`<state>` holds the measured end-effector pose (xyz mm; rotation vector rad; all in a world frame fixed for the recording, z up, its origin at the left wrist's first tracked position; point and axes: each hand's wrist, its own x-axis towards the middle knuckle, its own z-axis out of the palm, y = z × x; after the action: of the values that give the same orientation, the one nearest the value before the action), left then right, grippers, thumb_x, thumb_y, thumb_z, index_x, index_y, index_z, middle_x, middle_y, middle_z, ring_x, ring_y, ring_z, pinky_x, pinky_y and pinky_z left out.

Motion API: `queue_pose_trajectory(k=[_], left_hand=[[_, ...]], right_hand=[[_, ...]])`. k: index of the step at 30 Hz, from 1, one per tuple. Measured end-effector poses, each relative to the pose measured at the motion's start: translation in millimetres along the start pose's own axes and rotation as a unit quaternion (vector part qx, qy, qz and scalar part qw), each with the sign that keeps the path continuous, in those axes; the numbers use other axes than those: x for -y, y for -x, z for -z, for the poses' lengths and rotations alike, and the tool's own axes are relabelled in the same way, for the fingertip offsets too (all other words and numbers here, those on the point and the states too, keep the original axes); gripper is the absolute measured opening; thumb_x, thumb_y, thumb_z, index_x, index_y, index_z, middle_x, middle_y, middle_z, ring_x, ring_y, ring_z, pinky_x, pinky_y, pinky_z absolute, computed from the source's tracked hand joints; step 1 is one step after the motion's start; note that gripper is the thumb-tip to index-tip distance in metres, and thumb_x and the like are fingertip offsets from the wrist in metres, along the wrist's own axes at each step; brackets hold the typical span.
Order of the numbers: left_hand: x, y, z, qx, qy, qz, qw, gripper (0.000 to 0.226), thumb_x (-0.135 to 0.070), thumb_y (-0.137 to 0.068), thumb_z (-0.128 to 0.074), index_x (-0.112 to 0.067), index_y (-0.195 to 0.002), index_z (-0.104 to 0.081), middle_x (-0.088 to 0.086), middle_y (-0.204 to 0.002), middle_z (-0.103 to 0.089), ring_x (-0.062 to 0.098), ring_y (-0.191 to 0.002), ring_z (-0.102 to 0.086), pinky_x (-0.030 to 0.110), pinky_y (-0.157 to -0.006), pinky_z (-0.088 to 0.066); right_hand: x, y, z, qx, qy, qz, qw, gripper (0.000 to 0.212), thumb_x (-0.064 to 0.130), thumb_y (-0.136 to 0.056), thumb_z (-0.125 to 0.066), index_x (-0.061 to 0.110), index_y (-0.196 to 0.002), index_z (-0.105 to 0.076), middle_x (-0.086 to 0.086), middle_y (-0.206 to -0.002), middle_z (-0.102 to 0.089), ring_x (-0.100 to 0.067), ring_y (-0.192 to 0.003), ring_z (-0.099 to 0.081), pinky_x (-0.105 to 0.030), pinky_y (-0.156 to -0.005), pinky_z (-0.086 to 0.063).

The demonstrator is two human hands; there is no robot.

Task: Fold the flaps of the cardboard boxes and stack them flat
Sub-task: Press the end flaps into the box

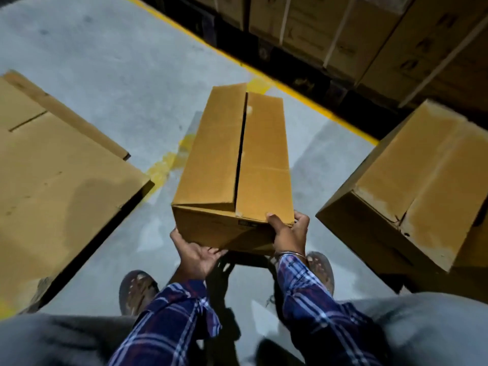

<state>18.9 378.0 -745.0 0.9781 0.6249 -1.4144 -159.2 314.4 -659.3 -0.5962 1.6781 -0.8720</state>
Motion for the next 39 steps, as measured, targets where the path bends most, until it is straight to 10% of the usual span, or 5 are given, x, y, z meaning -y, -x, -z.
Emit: queue_pose_trajectory(k=[9,14,21,31,39], left_hand=[[20.3,-39.1,33.5,-0.108,-0.106,0.050,0.987,0.065,-0.055,-0.103,-0.036,-0.003,-0.139,-0.052,0.016,-0.137,-0.055,0.044,-0.112,-0.055,0.052,-0.113,-0.039],[-9.6,-37.3,27.1,-0.171,-0.251,-0.004,0.953,0.021,-0.032,-0.097,-0.056,-0.011,-0.097,-0.061,0.010,-0.078,-0.061,0.022,-0.064,-0.059,0.034,-0.059,-0.044],[-52.3,0.5,-44.9,-0.180,-0.509,-0.319,0.779,0.072,-0.060,-0.084,-0.066,-0.019,-0.141,-0.054,0.013,-0.143,-0.055,0.032,-0.129,-0.054,0.049,-0.109,-0.046],[5.3,26.5,-90.1,-0.087,-0.812,-0.209,0.539,0.115,-0.068,-0.080,-0.074,-0.027,-0.165,-0.007,0.016,-0.170,0.004,0.036,-0.157,0.000,0.061,-0.122,-0.020],[-10.0,18.1,-73.2,-0.104,-0.783,-0.225,0.570,0.125,-0.064,-0.069,-0.085,-0.024,-0.162,-0.011,0.018,-0.164,-0.011,0.042,-0.150,-0.021,0.050,-0.120,-0.032]], right_hand=[[-66.0,-46.1,12.7,-0.101,0.135,-0.016,0.986,0.060,0.016,-0.080,-0.080,0.031,-0.131,-0.052,-0.011,-0.135,-0.054,-0.036,-0.119,-0.058,-0.052,-0.103,-0.048],[-62.5,-41.2,3.3,-0.066,0.182,0.048,0.980,0.089,0.024,-0.082,-0.084,0.028,-0.155,-0.035,-0.009,-0.157,-0.027,-0.035,-0.141,-0.035,-0.045,-0.112,-0.038],[-37.8,-10.6,-8.7,0.009,0.334,0.110,0.936,0.128,0.057,-0.062,-0.090,0.043,-0.159,-0.007,0.002,-0.165,0.005,-0.025,-0.153,0.003,-0.063,-0.119,-0.016],[-48.0,6.9,6.0,0.025,0.478,0.122,0.869,0.118,0.043,-0.075,-0.085,0.033,-0.159,-0.003,-0.007,-0.167,0.005,-0.030,-0.154,0.011,-0.067,-0.119,-0.002],[-56.1,-5.5,8.4,0.002,0.414,0.192,0.890,0.096,0.041,-0.078,-0.081,0.028,-0.156,-0.026,-0.004,-0.158,-0.026,-0.028,-0.148,-0.023,-0.056,-0.121,-0.019]])
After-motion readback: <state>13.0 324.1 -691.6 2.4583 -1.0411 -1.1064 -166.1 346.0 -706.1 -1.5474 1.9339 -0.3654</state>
